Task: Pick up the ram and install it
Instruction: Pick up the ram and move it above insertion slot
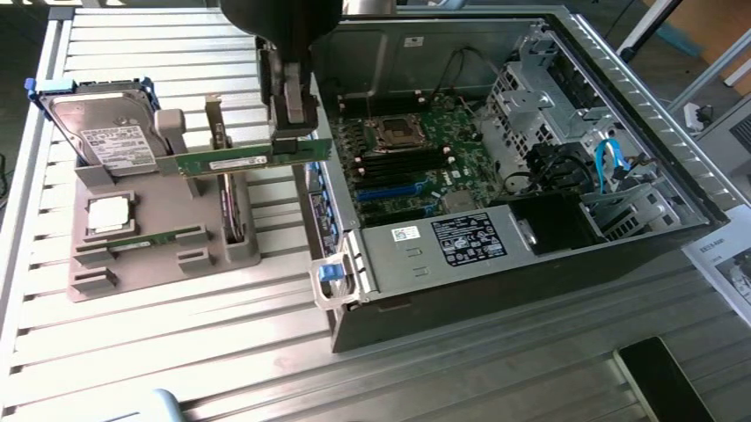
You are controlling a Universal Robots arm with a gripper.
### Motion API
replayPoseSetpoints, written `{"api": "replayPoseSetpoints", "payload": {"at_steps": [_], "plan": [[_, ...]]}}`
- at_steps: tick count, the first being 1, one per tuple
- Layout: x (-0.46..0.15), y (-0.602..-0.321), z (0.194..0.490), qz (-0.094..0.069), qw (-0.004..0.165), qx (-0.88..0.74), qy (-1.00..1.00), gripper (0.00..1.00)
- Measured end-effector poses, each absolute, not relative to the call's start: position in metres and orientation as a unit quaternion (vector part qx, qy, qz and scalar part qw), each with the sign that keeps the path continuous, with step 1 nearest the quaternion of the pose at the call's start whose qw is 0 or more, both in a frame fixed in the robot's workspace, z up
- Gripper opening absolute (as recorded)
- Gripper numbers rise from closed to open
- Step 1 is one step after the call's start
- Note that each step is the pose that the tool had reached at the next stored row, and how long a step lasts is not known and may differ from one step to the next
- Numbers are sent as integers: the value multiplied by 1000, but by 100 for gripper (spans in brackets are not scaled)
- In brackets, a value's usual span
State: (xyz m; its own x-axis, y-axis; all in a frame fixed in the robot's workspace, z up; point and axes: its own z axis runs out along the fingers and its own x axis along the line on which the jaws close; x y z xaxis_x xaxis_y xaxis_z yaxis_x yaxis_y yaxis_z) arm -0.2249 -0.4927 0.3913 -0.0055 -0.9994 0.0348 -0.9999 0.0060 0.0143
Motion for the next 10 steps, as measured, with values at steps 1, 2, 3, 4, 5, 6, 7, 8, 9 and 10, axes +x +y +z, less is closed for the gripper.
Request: {"api": "replayPoseSetpoints", "payload": {"at_steps": [1,2,3,4,5,6,7,8,9,10], "plan": [[-221,-493,391,7,17,705,-709,12],[-218,-493,391,7,17,705,-709,12],[-216,-493,391,7,17,705,-709,12],[-213,-493,391,7,17,705,-709,12],[-211,-493,391,7,17,705,-709,12],[-208,-493,391,7,17,705,-709,12],[-204,-493,391,7,17,705,-709,12],[-200,-493,391,7,17,705,-709,12],[-197,-493,391,7,17,705,-709,12],[-195,-493,391,7,17,705,-709,12]]}}
